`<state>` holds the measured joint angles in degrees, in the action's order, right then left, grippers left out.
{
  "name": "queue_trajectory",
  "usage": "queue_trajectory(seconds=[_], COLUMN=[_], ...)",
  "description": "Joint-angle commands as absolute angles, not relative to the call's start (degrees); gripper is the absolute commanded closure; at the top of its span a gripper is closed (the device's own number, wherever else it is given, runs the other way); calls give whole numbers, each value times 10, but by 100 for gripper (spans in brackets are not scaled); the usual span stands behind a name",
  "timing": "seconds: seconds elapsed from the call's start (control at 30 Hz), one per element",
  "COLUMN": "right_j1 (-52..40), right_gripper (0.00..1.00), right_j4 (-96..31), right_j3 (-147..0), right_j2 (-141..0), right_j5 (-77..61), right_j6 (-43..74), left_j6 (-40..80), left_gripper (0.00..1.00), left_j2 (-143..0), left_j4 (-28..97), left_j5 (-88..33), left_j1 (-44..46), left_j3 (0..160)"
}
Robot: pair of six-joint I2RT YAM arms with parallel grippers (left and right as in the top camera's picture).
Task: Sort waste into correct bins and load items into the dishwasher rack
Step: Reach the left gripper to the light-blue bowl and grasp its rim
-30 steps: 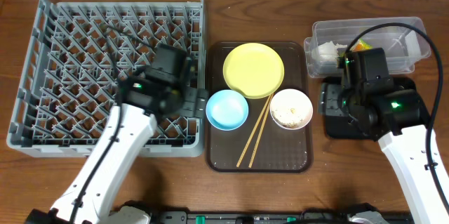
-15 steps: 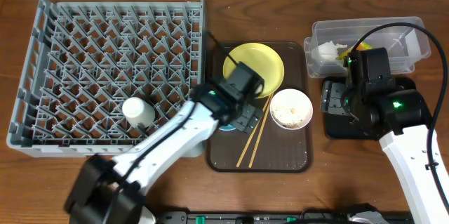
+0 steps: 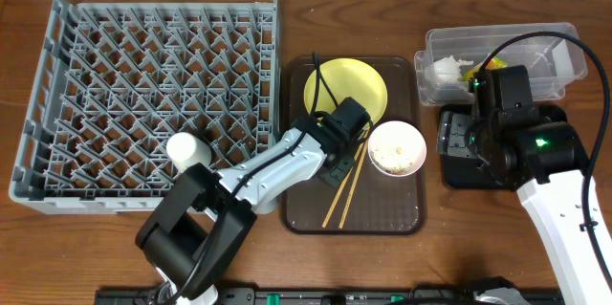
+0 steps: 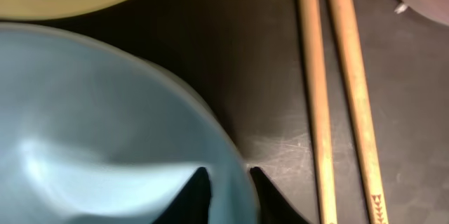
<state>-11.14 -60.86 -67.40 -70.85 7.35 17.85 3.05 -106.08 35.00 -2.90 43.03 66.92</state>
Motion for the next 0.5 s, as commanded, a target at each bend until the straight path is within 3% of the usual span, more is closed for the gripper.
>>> queue_trajectory(seconds=[0.0, 0.1, 0.47], right_j1=[-107, -107, -107], right_gripper=[25, 25, 25], right_j4=[-611, -612, -614], right_j3=[-683, -683, -683], right_j2=[-704, -704, -704], right_j5=[81, 81, 81], right_j6=[188, 188, 188], left_j6=[29, 29, 29], left_gripper=[87, 94, 94], left_j2=[-1064, -1063, -952], left_j4=[350, 350, 414], left_j5=[-44, -43, -98], left_j1=[439, 445, 440], left_j3=[681, 681, 732])
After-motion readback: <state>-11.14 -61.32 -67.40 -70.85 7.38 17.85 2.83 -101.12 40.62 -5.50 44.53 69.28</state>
